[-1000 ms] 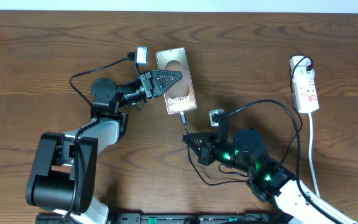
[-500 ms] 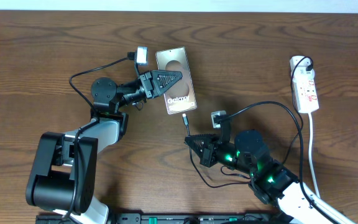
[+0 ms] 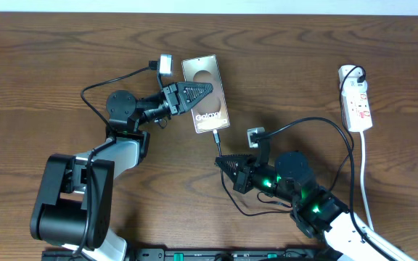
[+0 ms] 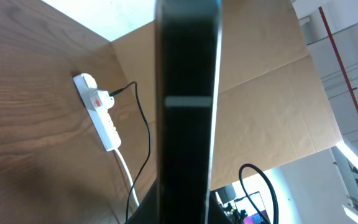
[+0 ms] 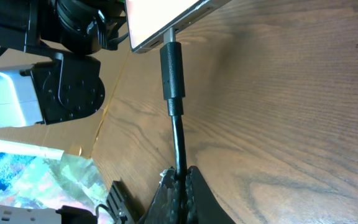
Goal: Plug charger to phone and switch on socket
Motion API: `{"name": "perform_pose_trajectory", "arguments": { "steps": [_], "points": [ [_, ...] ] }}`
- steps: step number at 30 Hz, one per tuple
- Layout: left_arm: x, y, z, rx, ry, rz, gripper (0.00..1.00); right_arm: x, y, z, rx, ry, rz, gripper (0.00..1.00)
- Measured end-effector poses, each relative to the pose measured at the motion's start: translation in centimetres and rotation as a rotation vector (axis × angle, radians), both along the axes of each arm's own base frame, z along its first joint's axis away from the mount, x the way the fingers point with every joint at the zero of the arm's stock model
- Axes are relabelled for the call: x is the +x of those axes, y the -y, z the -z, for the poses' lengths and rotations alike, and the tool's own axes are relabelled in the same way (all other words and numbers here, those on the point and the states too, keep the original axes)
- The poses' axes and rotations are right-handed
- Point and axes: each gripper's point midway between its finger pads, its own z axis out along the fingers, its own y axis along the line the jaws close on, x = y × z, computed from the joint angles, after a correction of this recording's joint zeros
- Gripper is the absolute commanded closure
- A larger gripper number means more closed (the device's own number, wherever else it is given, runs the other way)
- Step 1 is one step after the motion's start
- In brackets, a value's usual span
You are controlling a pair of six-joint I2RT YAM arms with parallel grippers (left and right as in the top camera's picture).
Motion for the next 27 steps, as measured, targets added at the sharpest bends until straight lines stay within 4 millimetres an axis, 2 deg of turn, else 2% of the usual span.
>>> {"name": "perform_pose_trajectory", "arguments": {
  "steps": [27],
  "points": [
    [0.14, -0.05, -0.03, -0.011, -0.025, -0.006, 0.93, 0.15, -0.03, -0.28, 0.014, -0.003, 0.010, 0.99]
  ]
}}
